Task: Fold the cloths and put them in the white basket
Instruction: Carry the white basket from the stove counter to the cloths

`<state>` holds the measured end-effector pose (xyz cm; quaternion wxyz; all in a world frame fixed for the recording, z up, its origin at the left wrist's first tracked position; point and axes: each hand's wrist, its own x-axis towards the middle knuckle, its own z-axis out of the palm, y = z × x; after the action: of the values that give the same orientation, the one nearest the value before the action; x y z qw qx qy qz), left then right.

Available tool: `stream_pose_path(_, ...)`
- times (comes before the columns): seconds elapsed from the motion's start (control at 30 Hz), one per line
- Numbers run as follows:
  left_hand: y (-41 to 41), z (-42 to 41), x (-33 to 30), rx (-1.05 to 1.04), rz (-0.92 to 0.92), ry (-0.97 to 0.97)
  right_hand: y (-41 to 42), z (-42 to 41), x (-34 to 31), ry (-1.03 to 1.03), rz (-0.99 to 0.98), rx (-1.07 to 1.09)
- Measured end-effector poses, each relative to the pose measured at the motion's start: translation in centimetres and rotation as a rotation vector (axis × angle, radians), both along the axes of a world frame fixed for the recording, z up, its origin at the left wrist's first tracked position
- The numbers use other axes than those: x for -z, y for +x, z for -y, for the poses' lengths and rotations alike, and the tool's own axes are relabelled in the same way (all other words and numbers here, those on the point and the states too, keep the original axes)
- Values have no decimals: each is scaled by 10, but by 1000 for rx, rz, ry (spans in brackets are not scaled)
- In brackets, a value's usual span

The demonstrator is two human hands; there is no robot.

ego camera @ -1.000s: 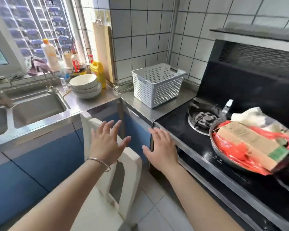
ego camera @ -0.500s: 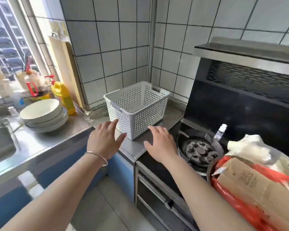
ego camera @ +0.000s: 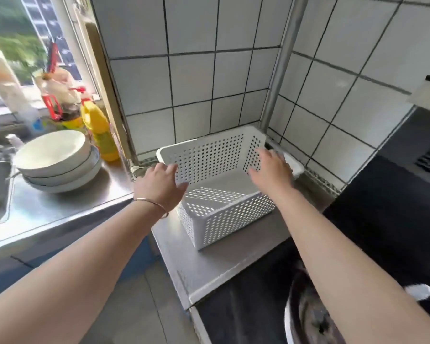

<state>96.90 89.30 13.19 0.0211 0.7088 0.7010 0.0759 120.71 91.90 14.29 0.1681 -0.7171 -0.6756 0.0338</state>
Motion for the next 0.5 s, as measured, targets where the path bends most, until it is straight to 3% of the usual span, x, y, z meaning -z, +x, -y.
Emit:
stream_pose_path(0.13,9,-24,16,-81,-5,64,26,-58,18,2,1,15)
stream_pose_path(0.33,2,-63,37,-496,775,10,53,-121,40,113,52,120)
stream_pose_path(0.4,7,-62,43,-558,817,-40,60,-133,47,100,47,144)
stream_pose_path(0.5,12,-62,53,-578,732,-66,65,-146,55,37,-8,164)
